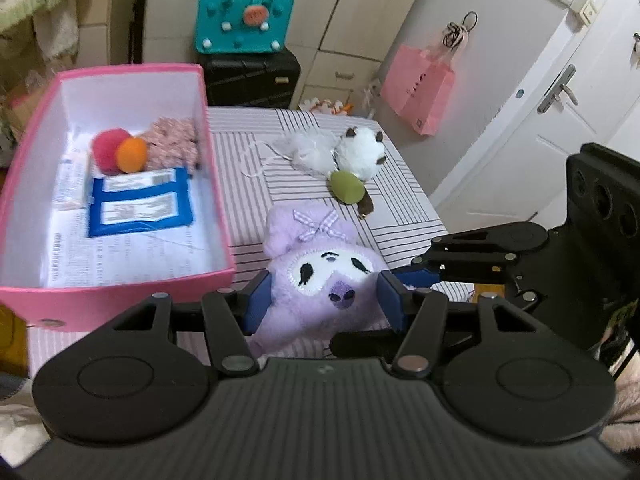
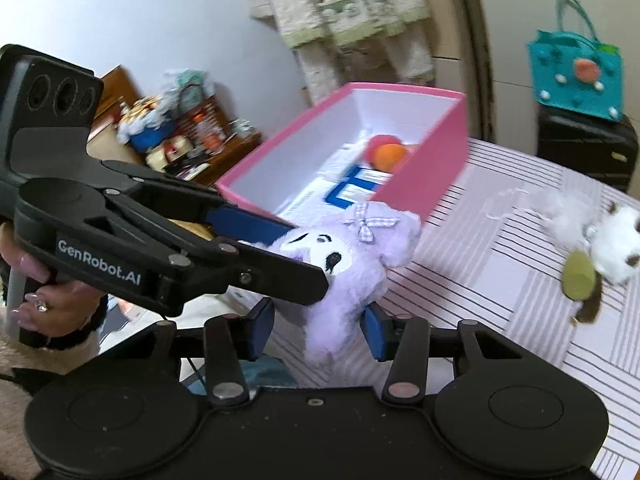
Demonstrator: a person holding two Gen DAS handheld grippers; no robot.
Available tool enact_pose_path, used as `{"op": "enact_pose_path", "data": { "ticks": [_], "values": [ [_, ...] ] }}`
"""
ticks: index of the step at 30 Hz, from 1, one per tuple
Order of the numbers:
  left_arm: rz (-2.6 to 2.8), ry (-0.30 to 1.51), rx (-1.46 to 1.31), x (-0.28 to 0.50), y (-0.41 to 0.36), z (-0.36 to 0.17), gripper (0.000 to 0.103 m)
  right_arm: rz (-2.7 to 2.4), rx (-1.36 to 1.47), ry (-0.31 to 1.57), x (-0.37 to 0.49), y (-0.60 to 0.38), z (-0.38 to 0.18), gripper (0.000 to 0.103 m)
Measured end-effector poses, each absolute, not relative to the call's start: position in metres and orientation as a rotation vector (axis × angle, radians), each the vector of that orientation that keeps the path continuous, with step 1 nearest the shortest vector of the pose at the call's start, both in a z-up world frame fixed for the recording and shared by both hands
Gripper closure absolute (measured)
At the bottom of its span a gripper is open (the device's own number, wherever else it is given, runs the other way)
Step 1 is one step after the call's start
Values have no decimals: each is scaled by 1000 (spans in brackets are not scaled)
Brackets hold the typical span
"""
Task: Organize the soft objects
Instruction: 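Lift the purple plush toy with both grippers and carry it over the shoebox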
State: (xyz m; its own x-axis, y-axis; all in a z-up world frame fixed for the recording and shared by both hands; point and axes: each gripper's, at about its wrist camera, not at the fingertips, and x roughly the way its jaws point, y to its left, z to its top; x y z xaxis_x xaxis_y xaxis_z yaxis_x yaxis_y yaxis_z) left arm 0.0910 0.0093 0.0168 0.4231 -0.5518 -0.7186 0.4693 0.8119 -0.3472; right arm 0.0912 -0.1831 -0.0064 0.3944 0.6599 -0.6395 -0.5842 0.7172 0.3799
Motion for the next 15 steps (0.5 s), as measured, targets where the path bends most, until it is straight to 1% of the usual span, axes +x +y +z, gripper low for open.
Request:
{"op": "enact_pose_path", "data": {
  "ticks": [6, 8, 10, 15],
  "values": [
    [-598, 849, -66, 72, 36, 34, 47, 845, 31, 824, 88, -155, 10, 53],
    [-585, 827, -63, 71, 44, 38, 47, 858, 12, 812, 90, -148, 15, 54],
    [-577, 806, -57, 72, 50, 41, 47, 863, -8, 797, 94, -140, 18, 57],
    [-550, 732, -37, 80, 65, 48, 47, 864, -53, 748, 111, -124, 27, 58]
  ]
}}
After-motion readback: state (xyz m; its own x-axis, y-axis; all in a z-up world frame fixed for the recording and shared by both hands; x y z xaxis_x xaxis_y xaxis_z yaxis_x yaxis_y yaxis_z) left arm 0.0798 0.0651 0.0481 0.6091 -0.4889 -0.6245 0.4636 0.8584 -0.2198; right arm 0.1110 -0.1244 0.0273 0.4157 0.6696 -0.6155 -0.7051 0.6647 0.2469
